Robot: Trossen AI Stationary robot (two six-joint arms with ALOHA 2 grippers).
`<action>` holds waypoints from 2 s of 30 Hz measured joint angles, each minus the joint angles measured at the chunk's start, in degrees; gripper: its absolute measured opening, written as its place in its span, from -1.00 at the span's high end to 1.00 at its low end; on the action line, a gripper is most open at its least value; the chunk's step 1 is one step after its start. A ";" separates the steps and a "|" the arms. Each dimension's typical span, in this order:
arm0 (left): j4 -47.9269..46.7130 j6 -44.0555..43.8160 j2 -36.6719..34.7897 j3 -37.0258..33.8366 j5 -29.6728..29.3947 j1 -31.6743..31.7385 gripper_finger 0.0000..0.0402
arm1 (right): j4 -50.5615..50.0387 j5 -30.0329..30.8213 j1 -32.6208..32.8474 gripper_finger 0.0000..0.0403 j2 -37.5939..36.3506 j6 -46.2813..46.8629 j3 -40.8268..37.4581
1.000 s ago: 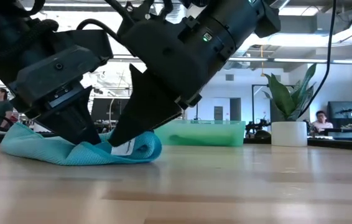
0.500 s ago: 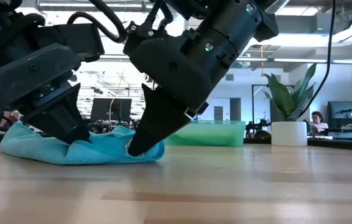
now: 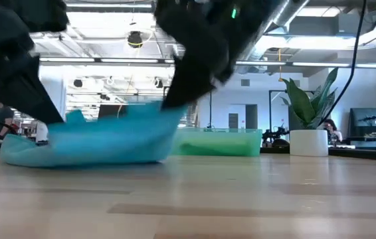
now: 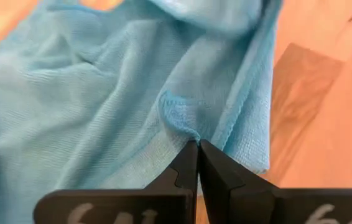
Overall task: Roll microfiber towels into tight, uniform cylinder then place into a basket
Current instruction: Fold the blue microfiber cloth
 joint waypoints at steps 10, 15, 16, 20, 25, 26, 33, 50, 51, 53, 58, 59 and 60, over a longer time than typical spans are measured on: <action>-4.88 7.75 -8.42 2.15 -3.38 -0.94 1.00 | -3.75 13.98 0.52 0.91 -9.90 2.04 0.00; -14.97 12.37 -12.71 7.51 -9.20 -0.66 1.00 | -6.74 16.42 -1.75 0.96 -14.21 2.00 0.00; -17.32 12.52 -13.48 8.68 -10.39 -0.49 1.00 | -7.24 17.00 -2.23 0.96 -15.14 2.02 0.02; -24.62 10.41 -15.43 14.10 -12.63 0.86 1.00 | -9.48 18.57 -3.36 0.91 -18.96 2.41 -0.02; -32.63 13.23 -15.64 21.89 -12.73 3.80 1.00 | -9.74 24.70 -2.82 0.93 -24.06 1.61 0.00; -33.44 14.38 -15.66 23.30 -12.65 4.60 1.00 | -9.84 25.58 -2.82 0.95 -25.09 1.41 0.00; -35.75 22.79 -15.66 30.37 -12.77 8.24 1.00 | -9.83 26.69 -2.71 0.91 -31.78 0.59 0.00; -36.12 31.58 -14.98 31.01 -5.21 9.82 1.00 | -12.77 14.01 7.87 0.92 -36.57 -7.66 0.57; -36.12 31.56 -14.98 31.01 -4.83 9.86 1.00 | -13.09 14.01 8.63 0.93 -36.57 -7.66 1.11; -36.11 30.90 -14.98 31.01 -4.44 9.87 1.00 | -13.16 14.03 9.86 0.96 -36.62 -7.65 1.99; -36.08 29.15 -14.98 31.01 -2.46 10.00 0.87 | -13.75 14.02 11.53 0.95 -36.57 -7.64 4.23; -36.06 29.13 -14.98 31.01 -2.30 10.00 0.82 | -14.41 14.03 11.65 0.93 -36.57 -7.64 4.92; -36.08 29.12 -14.98 31.01 -2.31 10.02 0.77 | -15.20 14.06 11.78 0.92 -36.57 -7.62 5.54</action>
